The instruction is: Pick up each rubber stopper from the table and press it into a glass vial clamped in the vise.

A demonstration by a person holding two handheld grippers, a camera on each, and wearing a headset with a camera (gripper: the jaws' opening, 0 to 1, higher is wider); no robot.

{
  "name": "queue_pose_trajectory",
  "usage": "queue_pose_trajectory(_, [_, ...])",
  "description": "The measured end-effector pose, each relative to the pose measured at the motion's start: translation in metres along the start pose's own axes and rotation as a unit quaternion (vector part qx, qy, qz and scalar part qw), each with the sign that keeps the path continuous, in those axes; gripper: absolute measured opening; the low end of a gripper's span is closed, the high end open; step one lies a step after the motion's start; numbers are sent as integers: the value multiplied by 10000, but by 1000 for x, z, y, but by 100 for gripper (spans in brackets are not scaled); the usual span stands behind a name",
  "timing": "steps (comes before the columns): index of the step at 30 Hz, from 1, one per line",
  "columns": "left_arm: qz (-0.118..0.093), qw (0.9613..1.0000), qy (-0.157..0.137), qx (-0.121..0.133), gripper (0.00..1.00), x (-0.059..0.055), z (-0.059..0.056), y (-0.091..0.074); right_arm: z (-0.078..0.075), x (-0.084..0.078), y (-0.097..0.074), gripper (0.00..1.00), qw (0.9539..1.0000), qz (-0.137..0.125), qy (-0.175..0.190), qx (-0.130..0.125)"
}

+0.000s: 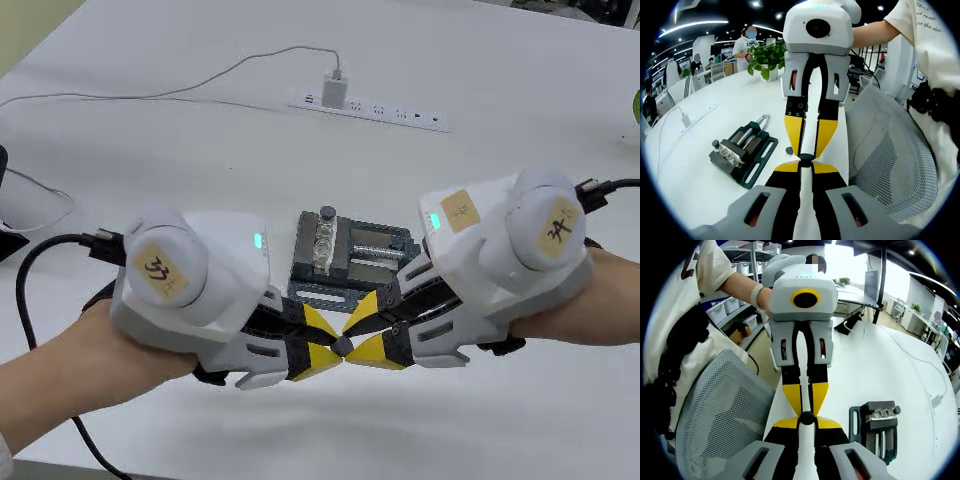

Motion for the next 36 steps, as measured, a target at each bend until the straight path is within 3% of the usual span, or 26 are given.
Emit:
queue_pose_trajectory(5, [-87,9998,-109,116,4,-2,4,0,-3,1,1,6,10000,39,-43,44])
queue_pose_trajectory(9, [-304,9977,-481,356,9,-3,13,-4,-10,2,1,5,10000,51,2,6])
queue_pose_trajectory(11, [-466,9959,-629,459,16,-3,16,-7,-12,0,1,5,10000,60,53,19])
queue_pose_trajectory(14, [-477,9939,-724,683,23,-8,23,-12,-16,-3,1,6,9999,123,59,2])
queue_pose_trajectory(26, [-640,9775,-1190,1623,66,-27,51,-32,-36,-8,-4,6,9995,300,3,-62])
queue_pose_trajectory(33, [-724,9689,-1404,1907,97,-31,59,-40,-47,-15,-8,6,9986,524,-81,-34])
queue_pose_trajectory(36, [-731,9691,-1413,1885,99,-32,60,-42,-52,-17,-10,6,9979,633,-142,-22])
Point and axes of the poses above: the centre of the closed fingertips' face, and the gripper's own axes: y roughly forward along the fingers, z roughly to its left, x roughly out of its top, the point moved 1 cm from there along -y, roughly backward along the fingers, and after that the axes turned 3 degrees about z, right-handed, at the moved point
